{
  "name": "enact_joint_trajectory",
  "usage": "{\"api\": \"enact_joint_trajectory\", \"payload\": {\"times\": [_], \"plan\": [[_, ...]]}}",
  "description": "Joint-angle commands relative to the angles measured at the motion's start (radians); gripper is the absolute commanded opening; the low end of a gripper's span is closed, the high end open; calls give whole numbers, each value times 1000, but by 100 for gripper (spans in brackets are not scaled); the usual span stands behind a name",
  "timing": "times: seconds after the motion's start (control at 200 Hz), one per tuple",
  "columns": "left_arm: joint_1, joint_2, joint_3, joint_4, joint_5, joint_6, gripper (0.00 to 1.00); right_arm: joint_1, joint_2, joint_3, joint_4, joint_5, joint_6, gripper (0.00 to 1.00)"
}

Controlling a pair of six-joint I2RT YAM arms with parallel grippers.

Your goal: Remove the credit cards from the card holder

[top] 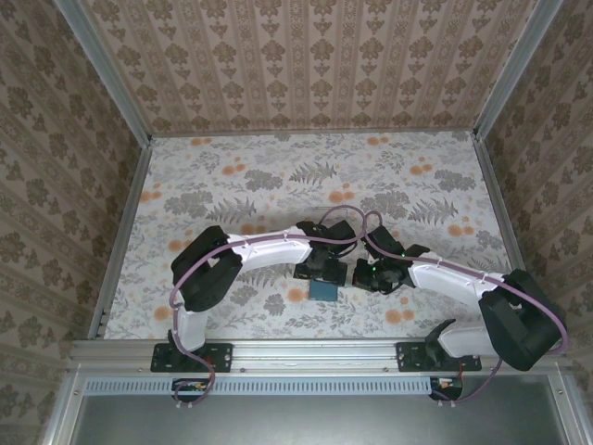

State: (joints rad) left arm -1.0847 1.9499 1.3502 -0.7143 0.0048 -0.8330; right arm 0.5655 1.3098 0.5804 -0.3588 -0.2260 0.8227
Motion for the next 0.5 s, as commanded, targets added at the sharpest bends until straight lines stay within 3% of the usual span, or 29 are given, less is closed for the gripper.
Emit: {"api": "enact_joint_trajectory", "payload": {"times": [0.0, 0.495], "plan": [[6, 14, 24, -20, 8, 6, 84, -5, -21, -4, -28, -4, 6, 0], [12, -62, -1, -85, -65, 6, 77, -12, -28, -5, -36, -3, 2, 0]]}}
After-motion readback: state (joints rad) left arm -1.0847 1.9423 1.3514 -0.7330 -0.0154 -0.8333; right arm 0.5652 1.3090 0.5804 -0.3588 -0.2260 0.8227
